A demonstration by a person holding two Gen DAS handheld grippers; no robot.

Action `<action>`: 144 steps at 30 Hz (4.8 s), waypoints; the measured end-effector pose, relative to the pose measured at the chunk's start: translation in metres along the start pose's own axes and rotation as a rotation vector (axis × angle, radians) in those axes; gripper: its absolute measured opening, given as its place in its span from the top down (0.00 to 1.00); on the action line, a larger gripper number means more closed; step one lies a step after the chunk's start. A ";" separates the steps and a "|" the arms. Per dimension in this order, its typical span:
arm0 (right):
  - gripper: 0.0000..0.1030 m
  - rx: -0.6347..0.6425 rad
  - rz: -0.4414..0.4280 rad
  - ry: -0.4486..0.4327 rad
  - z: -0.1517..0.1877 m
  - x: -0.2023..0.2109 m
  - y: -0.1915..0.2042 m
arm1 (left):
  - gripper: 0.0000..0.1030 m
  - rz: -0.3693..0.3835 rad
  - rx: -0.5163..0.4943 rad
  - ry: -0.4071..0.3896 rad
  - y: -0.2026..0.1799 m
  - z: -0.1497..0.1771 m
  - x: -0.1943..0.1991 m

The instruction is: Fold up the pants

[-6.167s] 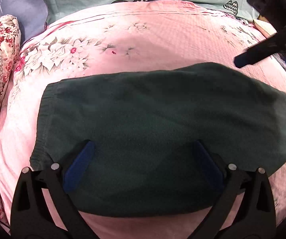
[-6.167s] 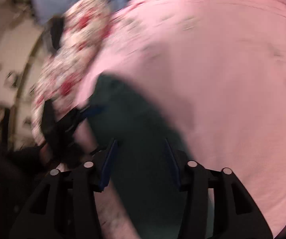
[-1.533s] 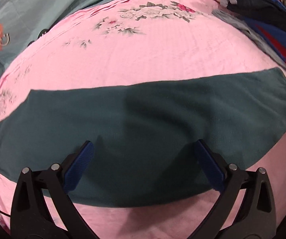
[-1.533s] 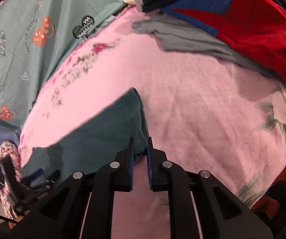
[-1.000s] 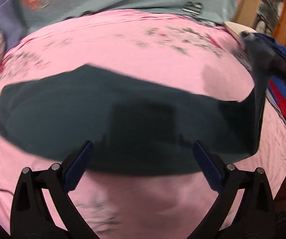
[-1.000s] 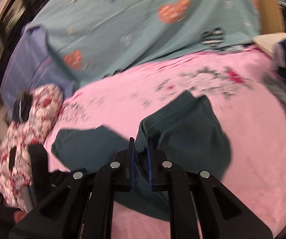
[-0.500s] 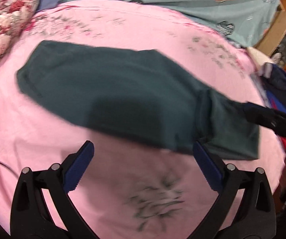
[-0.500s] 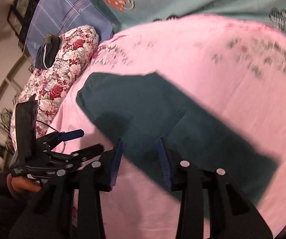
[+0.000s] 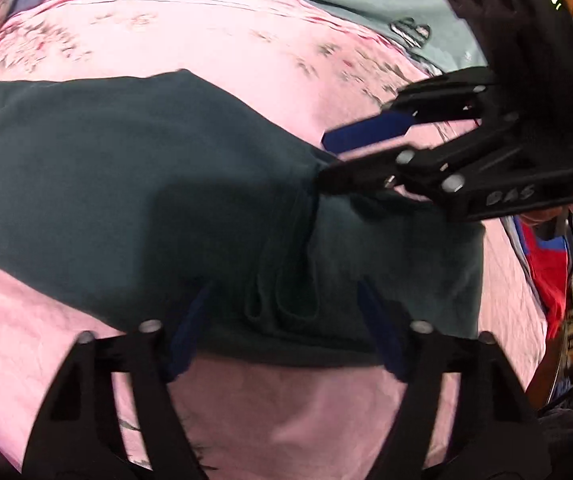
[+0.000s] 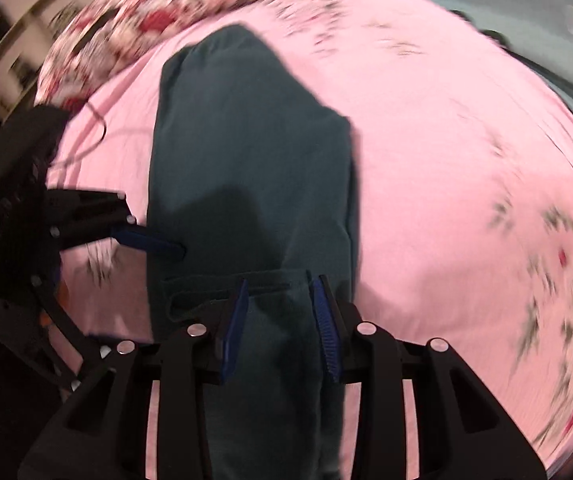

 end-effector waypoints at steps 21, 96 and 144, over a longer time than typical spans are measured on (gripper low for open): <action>0.93 0.056 -0.038 -0.059 -0.017 0.014 -0.001 | 0.87 -0.018 0.044 -0.047 0.002 -0.009 0.030; 0.52 -0.441 0.285 -0.207 -0.250 -0.040 0.177 | 0.12 -0.247 0.238 -0.323 0.273 -0.037 0.292; 0.85 -0.699 0.361 -0.399 -0.181 0.040 0.142 | 0.68 0.416 0.256 -0.039 0.172 -0.125 0.167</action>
Point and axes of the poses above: each gripper's, at about its wrist camera, not at the fingertips, and x roughly against the way its jaws point, y to its left, z to its underside, the point moved 4 cm from there along -x, roughly the way its jaws point, and after that the axes turned 15 degrees about z, right-handed, at the moved point
